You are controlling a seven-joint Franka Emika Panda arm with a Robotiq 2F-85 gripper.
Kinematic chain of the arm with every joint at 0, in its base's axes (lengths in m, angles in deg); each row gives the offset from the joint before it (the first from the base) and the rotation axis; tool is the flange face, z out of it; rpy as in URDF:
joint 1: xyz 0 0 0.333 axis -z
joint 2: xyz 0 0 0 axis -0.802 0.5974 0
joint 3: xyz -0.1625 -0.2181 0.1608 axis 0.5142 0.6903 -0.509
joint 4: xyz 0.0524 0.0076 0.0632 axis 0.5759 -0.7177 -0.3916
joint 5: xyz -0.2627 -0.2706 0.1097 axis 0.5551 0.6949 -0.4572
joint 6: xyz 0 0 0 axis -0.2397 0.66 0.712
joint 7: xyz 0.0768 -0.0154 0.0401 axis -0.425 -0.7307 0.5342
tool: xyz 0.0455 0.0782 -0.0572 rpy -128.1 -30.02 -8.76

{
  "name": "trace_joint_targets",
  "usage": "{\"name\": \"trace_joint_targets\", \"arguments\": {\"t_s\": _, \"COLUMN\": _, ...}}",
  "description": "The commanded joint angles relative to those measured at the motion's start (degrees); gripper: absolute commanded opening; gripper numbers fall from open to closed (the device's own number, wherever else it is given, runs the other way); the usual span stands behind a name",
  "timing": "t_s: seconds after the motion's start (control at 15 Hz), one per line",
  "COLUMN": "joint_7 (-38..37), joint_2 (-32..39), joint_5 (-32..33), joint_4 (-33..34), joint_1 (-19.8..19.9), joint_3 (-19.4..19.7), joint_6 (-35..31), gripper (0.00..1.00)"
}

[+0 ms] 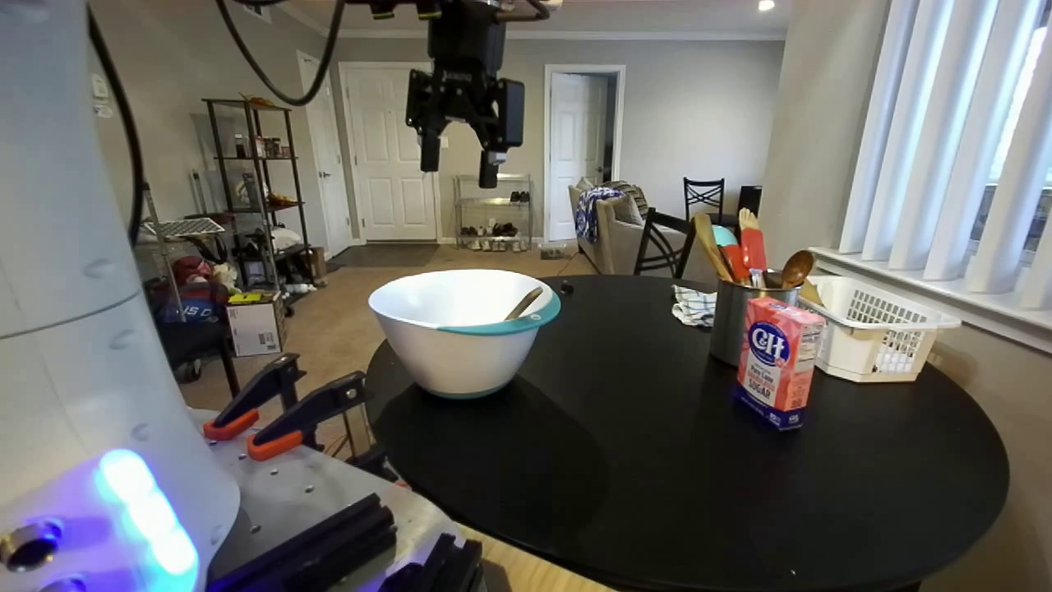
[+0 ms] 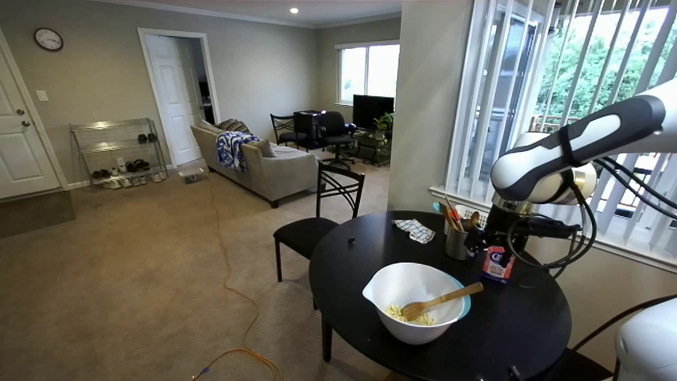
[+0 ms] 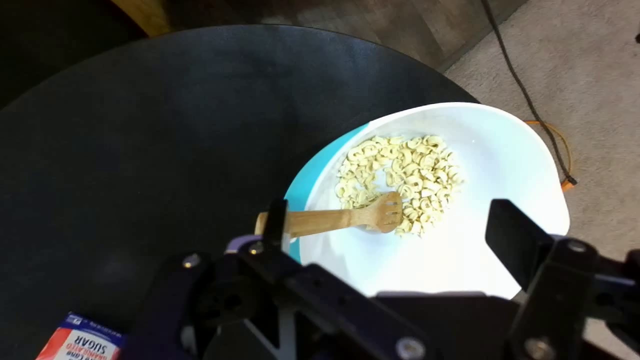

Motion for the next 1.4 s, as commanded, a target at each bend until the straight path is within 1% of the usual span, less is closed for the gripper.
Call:
{"name": "trace_joint_targets", "arguments": {"t_s": 0.0, "joint_7": 7.67, "joint_2": 6.81, "joint_5": -7.89, "joint_4": 2.42, "joint_1": -2.28, "joint_3": 4.01, "joint_6": -0.82, "gripper": 1.00}}
{"name": "trace_joint_targets", "arguments": {"t_s": 0.07, "joint_7": 9.80, "joint_2": 8.71, "joint_5": -9.75, "joint_4": 3.42, "joint_1": -2.65, "joint_3": 4.75, "joint_6": -0.91, "gripper": 1.00}}
{"name": "trace_joint_targets", "arguments": {"t_s": 0.2, "joint_7": 10.72, "joint_2": 13.42, "joint_5": -11.61, "joint_4": 5.83, "joint_1": -2.26, "joint_3": 4.80, "joint_6": -1.32, "gripper": 1.00}}
{"name": "trace_joint_targets", "arguments": {"t_s": 0.33, "joint_7": 9.93, "joint_2": 18.70, "joint_5": -13.27, "joint_4": 8.50, "joint_1": -1.74, "joint_3": 4.45, "joint_6": -1.42, "gripper": 1.00}}
{"name": "trace_joint_targets", "arguments": {"t_s": 0.47, "joint_7": 10.10, "joint_2": 24.10, "joint_5": -16.42, "joint_4": 11.32, "joint_1": -1.39, "joint_3": 4.06, "joint_6": -1.12, "gripper": 1.00}}
{"name": "trace_joint_targets", "arguments": {"t_s": 0.6, "joint_7": 8.89, "joint_2": 30.19, "joint_5": -18.83, "joint_4": 14.54, "joint_1": -0.47, "joint_3": 3.15, "joint_6": -0.79, "gripper": 1.00}}
{"name": "trace_joint_targets", "arguments": {"t_s": 0.8, "joint_7": 7.07, "joint_2": 36.77, "joint_5": -21.71, "joint_4": 18.26, "joint_1": 1.48, "joint_3": 1.59, "joint_6": -0.27, "gripper": 1.00}}
{"name": "trace_joint_targets", "arguments": {"t_s": 0.93, "joint_7": 4.46, "joint_2": 39.55, "joint_5": -21.69, "joint_4": 19.74, "joint_1": 2.61, "joint_3": 0.76, "joint_6": -0.63, "gripper": 1.00}}
{"name": "trace_joint_targets", "arguments": {"t_s": 1.07, "joint_7": -0.09, "joint_2": 40.90, "joint_5": -20.16, "joint_4": 20.31, "joint_1": 2.98, "joint_3": 0.60, "joint_6": -1.65, "gripper": 1.00}}
{"name": "trace_joint_targets", "arguments": {"t_s": 1.2, "joint_7": -4.11, "joint_2": 41.05, "joint_5": -18.77, "joint_4": 20.38, "joint_1": 2.87, "joint_3": 0.74, "joint_6": -2.52, "gripper": 1.00}}
{"name": "trace_joint_targets", "arguments": {"t_s": 1.33, "joint_7": -6.55, "joint_2": 40.53, "joint_5": -18.22, "joint_4": 20.08, "joint_1": 2.75, "joint_3": 0.66, "joint_6": -3.59, "gripper": 1.00}}
